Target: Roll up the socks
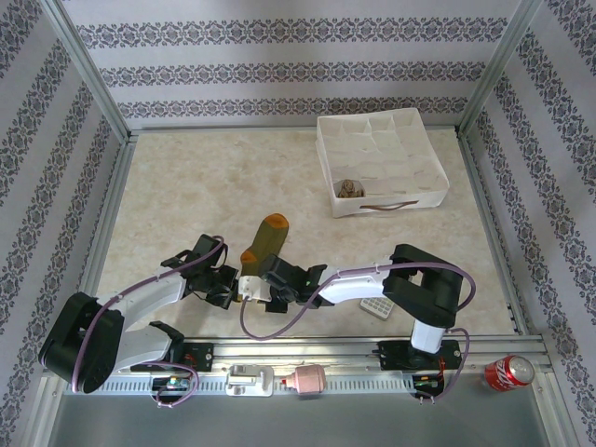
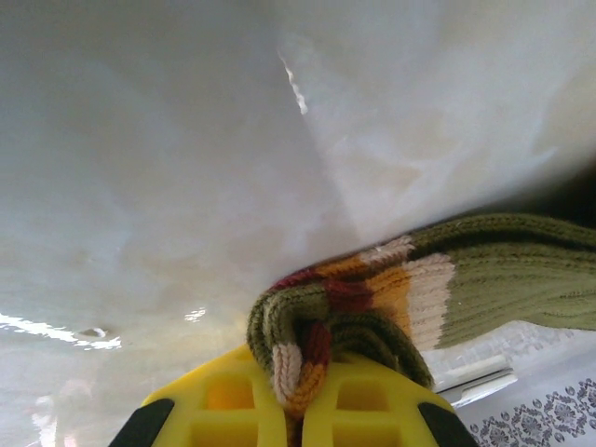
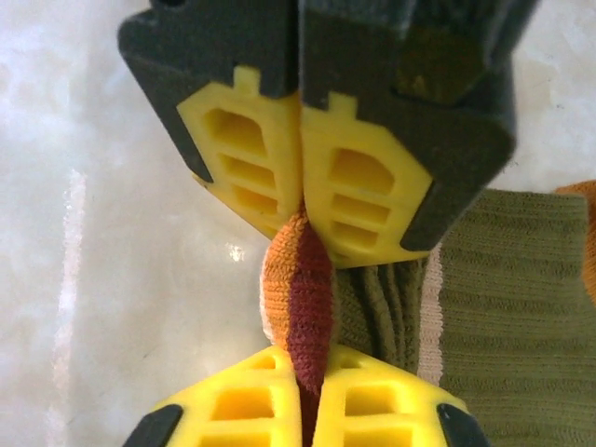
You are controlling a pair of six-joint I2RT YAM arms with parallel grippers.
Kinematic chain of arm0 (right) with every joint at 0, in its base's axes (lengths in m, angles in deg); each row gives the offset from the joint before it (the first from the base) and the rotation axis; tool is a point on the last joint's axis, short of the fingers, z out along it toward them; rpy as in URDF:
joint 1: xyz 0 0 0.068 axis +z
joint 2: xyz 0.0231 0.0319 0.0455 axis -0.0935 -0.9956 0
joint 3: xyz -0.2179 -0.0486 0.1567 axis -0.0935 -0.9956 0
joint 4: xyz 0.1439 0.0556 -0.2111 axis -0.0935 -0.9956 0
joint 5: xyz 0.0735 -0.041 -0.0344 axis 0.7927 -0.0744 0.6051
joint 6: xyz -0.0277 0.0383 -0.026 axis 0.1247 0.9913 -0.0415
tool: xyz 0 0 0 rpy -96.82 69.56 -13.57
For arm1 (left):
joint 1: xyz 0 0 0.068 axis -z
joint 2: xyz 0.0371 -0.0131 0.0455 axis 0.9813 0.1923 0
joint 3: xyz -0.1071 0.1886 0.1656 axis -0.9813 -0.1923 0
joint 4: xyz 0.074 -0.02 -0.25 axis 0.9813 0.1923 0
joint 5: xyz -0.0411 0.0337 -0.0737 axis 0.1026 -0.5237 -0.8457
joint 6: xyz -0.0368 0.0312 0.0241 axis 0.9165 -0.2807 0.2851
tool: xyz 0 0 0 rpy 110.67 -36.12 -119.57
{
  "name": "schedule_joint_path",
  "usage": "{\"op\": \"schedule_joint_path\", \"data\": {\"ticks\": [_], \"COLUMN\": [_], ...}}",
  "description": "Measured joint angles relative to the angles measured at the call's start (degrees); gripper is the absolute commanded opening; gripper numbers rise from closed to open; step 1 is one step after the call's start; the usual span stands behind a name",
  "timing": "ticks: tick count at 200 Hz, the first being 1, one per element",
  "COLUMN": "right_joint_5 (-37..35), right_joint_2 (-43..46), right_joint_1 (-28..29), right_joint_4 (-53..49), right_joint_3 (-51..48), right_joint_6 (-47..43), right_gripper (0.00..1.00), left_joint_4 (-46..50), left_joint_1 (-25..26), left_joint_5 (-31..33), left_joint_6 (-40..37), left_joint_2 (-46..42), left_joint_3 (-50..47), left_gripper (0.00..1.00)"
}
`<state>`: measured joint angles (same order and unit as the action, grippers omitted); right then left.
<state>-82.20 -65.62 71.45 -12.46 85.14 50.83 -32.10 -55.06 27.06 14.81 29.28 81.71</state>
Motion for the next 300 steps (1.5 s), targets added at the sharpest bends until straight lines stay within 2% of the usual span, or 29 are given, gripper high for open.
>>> {"op": "schedule_joint_path", "data": {"ticks": [24,50,65,80,100,129,177,219,239,263,300], "right_joint_5": [4.9,13.7,18.7,24.4,30.8,36.4,40.0,43.3,44.9,46.1,47.8], "right_joint_2": [0.0,-0.6,-2.2,-4.5,-6.7,-10.2,-13.2,-15.5,-17.1,-17.9,-18.9], "right_joint_1": [-2.7,-7.8,-10.4,-13.0,-15.6,-17.7,-19.2,-21.1,-22.4,-23.2,-23.9], "right_joint_4": [-0.9,-3.1,-4.3,-5.0,-6.2,-10.4,-16.7,-20.1,-21.8,-22.7,-23.6], "right_joint_3": [0.8,3.0,4.0,4.8,6.7,11.1,15.8,18.6,20.6,21.5,22.4], "right_joint_6": [4.1,9.4,12.3,15.8,19.5,23.1,25.4,28.6,30.9,32.6,34.4], "right_gripper": [0.00,0.00,0.00,0.00,0.00,0.00,0.00,0.00,0.00,0.00,0.00], "left_joint_4": [0.7,1.5,2.4,3.8,5.2,4.5,2.6,-3.7,-6.7,-9.9,-15.6], "left_joint_1": [-0.3,-0.7,-1.1,-1.5,-1.5,-1.5,-1.5,-1.5,-1.5,-1.5,-1.5], "left_joint_5": [0.4,1.0,1.4,2.3,4.1,5.3,5.9,6.6,6.5,6.3,6.3], "left_joint_6": [-0.1,0.0,-0.1,-0.3,-0.6,-2.1,-6.3,-8.3,-9.5,-10.7,-11.5], "left_joint_2": [-1.0,-3.3,-4.9,-7.3,-10.9,-14.9,-17.2,-18.0,-16.4,-13.6,-8.7], "left_joint_3": [0.0,0.0,0.0,0.0,0.1,-0.3,-2.2,-5.8,-6.1,-6.2,-6.4], "left_gripper": [0.22,0.46,0.57,0.63,0.63,0.59,0.47,0.38,0.38,0.44,0.44]}}
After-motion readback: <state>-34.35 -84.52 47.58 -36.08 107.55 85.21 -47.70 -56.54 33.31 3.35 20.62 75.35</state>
